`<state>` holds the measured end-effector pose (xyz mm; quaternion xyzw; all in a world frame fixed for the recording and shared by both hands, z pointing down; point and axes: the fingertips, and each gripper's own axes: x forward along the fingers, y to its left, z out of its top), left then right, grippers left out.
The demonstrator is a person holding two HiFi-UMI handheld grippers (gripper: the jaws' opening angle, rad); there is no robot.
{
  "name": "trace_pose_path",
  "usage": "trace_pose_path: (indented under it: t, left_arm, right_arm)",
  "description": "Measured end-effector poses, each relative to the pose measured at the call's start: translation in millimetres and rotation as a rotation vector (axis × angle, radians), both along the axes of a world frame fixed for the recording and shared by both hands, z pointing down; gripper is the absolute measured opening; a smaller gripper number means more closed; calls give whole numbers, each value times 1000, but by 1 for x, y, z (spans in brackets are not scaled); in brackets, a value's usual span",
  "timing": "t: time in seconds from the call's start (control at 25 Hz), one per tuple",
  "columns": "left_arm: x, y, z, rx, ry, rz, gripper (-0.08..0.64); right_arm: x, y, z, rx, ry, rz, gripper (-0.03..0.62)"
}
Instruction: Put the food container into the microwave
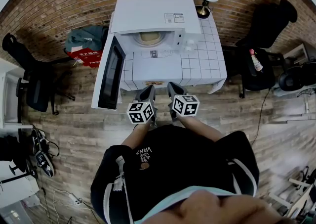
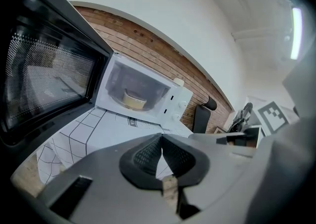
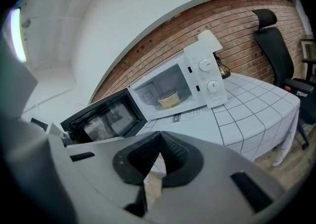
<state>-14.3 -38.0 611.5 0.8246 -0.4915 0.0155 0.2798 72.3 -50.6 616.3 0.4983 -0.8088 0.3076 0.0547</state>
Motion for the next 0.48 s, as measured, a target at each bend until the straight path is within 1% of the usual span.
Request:
trace_pose_path:
  t: [0.48]
  left_arm:
    - [-4,-4,1,2,6,-10,12]
  right_arm:
    - [-5,-5,2,-3,-1,-6,5]
